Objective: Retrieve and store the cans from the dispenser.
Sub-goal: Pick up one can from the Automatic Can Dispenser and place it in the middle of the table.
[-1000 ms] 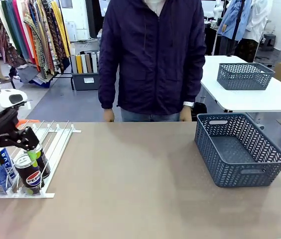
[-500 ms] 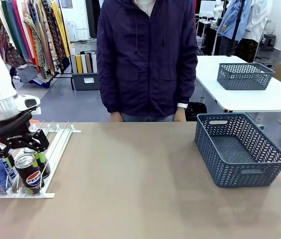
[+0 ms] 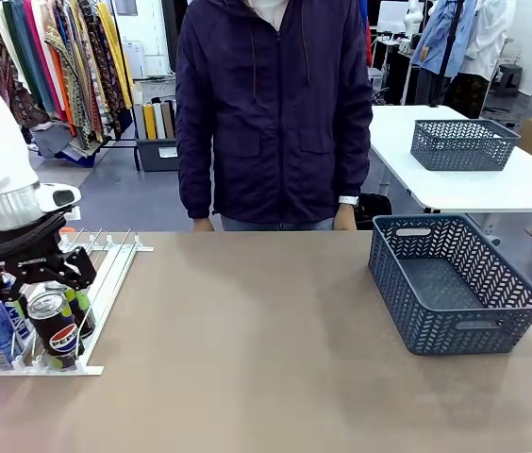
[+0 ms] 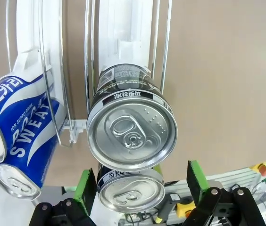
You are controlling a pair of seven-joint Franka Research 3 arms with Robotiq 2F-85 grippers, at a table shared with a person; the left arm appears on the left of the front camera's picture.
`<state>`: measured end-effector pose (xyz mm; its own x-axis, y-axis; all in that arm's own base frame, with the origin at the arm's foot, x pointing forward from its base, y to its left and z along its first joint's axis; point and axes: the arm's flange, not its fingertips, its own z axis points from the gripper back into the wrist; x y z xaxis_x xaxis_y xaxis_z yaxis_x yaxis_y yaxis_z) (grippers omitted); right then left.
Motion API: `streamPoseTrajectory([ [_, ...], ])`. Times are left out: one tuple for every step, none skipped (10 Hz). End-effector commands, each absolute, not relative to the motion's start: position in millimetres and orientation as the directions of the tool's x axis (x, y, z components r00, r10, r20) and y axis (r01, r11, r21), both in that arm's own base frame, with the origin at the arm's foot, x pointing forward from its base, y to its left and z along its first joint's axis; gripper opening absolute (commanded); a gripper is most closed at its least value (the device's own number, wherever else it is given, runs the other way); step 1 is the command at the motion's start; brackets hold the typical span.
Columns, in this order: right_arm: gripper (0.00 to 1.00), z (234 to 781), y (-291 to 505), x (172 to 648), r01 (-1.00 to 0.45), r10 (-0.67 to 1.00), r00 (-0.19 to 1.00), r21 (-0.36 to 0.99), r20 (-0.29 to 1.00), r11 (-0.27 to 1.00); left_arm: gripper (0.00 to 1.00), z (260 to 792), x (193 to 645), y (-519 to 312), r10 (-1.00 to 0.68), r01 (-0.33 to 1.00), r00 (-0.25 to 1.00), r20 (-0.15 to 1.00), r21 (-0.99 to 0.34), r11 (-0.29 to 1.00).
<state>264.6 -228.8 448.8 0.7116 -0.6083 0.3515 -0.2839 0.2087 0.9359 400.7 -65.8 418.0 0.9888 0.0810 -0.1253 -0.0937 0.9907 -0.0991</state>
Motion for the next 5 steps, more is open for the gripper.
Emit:
streamPoseTrajectory([
  [1.00, 455.5, -227.8, 266.8, -0.283, -0.628, 0.704, 0.942, 0.332, 0.181, 1.00, 422.7, 403.8, -66.3, 0.099, -0.108, 0.984, -0.146, -0.060, 0.992],
  [1.00, 455.5, -227.8, 266.8, -0.283, -0.628, 0.704, 0.942, 0.332, 0.181, 1.00, 421.3, 405.0, -69.6, 0.105, -0.111, 0.983, -0.150, -0.034, 0.993],
  [1.00, 455.5, -227.8, 266.8, -0.283, -0.628, 0.704, 0.942, 0.332, 0.181, 1.00, 420.8, 405.0, -71.6, 0.121, -0.123, 0.982, -0.142, -0.006, 0.992],
  [1.00, 455.5, -227.8, 266.8, -0.283, -0.628, 0.704, 0.942, 0.332, 0.181, 0.40, 421.8, 406.1, -72.4, 0.120, -0.118, 0.984, -0.131, 0.018, 0.993],
  [1.00, 455.5, -227.8, 266.8, -0.283, -0.628, 0.704, 0.942, 0.332, 0.181, 0.00, 422.8, 406.9, -71.4, 0.117, -0.117, 0.985, -0.127, 0.010, 0.993],
])
